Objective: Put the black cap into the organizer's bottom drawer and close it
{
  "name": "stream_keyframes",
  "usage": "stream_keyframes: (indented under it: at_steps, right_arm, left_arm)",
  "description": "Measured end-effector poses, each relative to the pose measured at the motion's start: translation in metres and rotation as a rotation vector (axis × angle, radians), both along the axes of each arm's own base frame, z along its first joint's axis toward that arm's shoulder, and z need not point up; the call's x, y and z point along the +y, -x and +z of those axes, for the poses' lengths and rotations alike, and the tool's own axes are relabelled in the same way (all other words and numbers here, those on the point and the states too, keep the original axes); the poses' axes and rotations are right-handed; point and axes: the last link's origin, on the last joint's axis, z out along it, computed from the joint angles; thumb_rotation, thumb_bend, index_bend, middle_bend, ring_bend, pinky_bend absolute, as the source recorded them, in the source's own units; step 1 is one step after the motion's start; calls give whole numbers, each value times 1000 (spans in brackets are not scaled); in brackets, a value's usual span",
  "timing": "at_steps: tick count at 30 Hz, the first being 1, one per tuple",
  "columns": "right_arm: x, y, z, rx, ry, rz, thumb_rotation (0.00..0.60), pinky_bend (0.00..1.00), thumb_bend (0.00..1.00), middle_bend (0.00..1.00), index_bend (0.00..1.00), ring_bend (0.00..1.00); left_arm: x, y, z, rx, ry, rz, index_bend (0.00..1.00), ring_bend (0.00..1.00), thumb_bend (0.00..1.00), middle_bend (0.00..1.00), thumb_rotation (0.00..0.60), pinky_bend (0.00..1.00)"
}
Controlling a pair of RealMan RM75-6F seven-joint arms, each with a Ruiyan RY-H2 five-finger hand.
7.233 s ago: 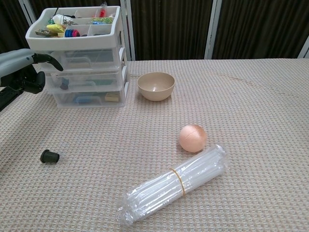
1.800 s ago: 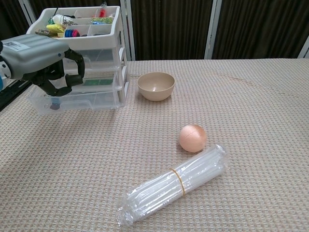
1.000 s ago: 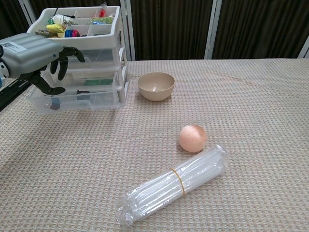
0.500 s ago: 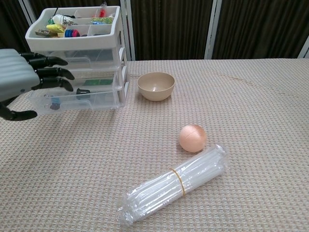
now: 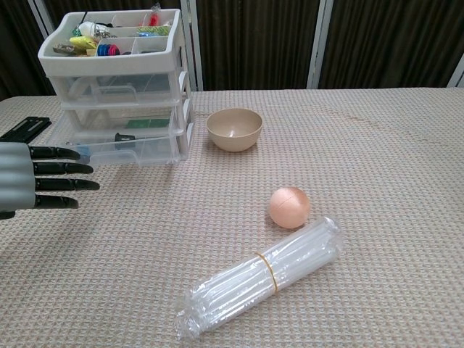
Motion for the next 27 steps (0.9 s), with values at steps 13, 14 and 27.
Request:
stream_keyframes:
  at_steps: [13, 14, 27]
  right_arm:
    - [0, 0, 0, -4, -1, -1, 600, 0, 37, 0, 85, 0]
    - [0, 0, 0, -4, -2, -1, 600, 0, 36, 0, 85, 0]
    - [-1, 0, 0, -4, 0, -1, 600, 0, 36, 0, 85, 0]
  left_arm:
    - [24, 5, -15, 46, -31, 32, 217, 0, 367, 42, 600, 92]
    - [26, 5, -17, 46, -38, 37, 217, 0, 367, 41, 600, 92]
    - [45, -4, -29, 2, -107, 75, 216, 0, 369, 40, 600, 92]
